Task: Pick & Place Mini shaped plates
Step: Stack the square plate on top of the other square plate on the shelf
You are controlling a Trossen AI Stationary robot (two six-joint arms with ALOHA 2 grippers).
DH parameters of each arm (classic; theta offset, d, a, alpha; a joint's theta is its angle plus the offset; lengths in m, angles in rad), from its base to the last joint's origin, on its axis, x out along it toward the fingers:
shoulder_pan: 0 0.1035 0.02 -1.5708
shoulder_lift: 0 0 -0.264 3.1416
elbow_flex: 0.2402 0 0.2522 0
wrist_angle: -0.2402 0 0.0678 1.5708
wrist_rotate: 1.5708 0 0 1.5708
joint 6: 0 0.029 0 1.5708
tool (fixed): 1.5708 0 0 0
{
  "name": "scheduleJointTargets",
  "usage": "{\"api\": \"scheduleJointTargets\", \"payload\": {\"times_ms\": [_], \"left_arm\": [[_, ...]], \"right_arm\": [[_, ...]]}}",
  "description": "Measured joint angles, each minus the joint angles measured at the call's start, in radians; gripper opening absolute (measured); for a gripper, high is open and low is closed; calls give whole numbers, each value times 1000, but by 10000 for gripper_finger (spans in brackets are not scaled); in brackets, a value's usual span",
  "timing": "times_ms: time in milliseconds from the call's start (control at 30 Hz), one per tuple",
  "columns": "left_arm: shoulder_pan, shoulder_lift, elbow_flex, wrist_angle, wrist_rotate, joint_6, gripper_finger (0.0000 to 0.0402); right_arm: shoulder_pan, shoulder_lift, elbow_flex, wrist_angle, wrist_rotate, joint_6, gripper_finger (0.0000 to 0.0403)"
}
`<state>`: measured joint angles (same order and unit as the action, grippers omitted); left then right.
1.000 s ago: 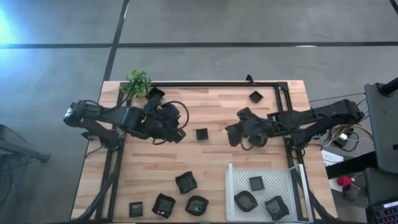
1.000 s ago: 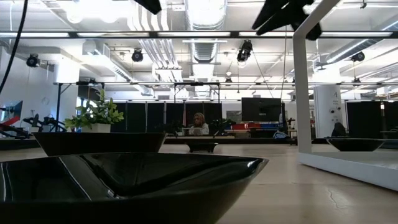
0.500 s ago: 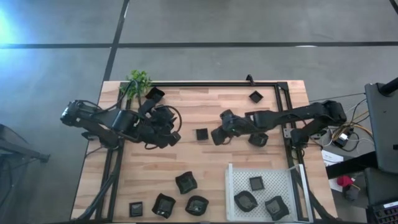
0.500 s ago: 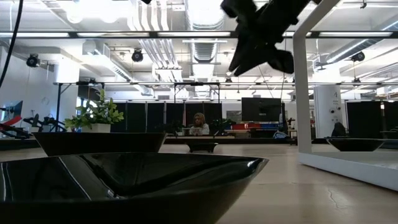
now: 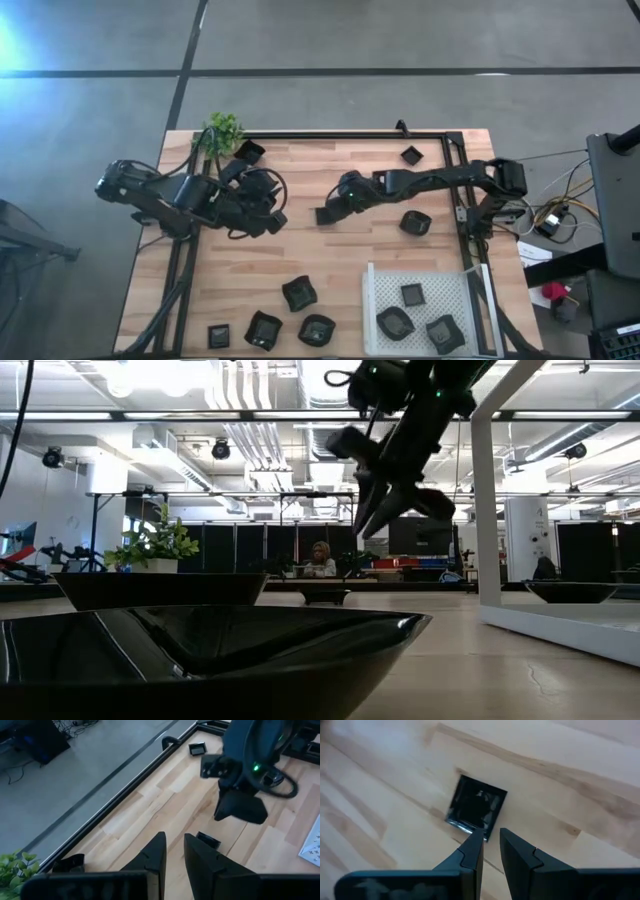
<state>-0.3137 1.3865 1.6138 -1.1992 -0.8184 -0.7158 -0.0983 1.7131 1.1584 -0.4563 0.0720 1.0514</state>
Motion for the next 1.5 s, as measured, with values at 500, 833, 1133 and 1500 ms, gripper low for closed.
{"api": "scheduleJointTargets", "payload": {"times_ms": [500,833,1133,1500], "left_arm": [[-3,-7,0,-15,-20,12,62],[-3,-8,0,-16,-21,88,62],[-3,-7,0,-16,-20,141,62],[-3,-7,0,-31,-18,164,62]], "right_arm": [[-11,43,0,17,-24,14,62],[-12,78,0,77,-12,37,122],[-25,172,0,165,-25,98,141],[-28,188,-1,177,-16,150,124]]}}
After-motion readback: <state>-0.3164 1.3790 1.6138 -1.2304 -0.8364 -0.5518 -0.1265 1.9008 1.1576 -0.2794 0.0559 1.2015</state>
